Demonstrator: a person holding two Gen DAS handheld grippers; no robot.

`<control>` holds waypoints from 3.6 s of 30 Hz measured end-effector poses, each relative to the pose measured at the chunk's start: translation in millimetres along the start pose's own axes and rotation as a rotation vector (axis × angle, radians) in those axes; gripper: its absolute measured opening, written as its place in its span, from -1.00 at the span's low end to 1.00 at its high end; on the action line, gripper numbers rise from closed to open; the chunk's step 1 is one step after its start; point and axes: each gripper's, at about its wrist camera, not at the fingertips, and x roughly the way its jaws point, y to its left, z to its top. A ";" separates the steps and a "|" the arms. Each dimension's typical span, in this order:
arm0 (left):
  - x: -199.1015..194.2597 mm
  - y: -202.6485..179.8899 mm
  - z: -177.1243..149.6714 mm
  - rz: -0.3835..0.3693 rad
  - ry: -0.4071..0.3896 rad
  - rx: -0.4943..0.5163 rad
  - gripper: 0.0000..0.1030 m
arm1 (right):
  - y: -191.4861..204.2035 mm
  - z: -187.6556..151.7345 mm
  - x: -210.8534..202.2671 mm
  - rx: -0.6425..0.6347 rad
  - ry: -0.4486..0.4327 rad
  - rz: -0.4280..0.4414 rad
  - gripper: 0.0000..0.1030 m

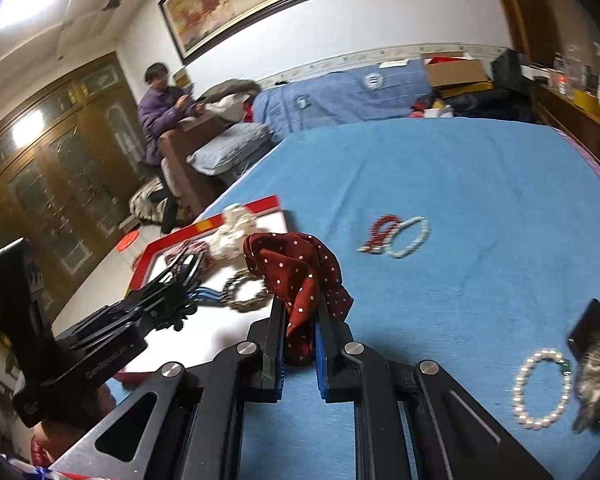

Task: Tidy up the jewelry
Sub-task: 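Carry the claw clip and red scrunchie over the red tray with both grippers, then open both grippers to drop the clip and scrunchie into the tray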

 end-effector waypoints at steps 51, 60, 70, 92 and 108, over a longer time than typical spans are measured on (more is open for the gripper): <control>36.2 43.3 -9.7 0.061 0.130 -0.131 -0.29 | 50.4 -27.0 107.0 -0.084 0.190 0.018 -0.73; 36.9 43.3 -10.3 0.061 0.129 -0.131 -0.29 | 51.9 -28.1 105.8 -0.094 0.190 0.012 -0.69; 29.1 43.3 -8.1 0.060 0.106 -0.126 -0.29 | 60.2 -25.5 95.2 -0.126 0.175 0.012 -0.38; -16.8 36.2 9.6 0.061 0.022 -0.118 -0.24 | 39.6 -9.4 23.5 -0.034 0.016 0.087 -0.12; -29.6 1.8 12.1 0.034 0.001 -0.057 -0.21 | -7.5 -20.3 -5.5 0.087 -0.021 0.062 -0.02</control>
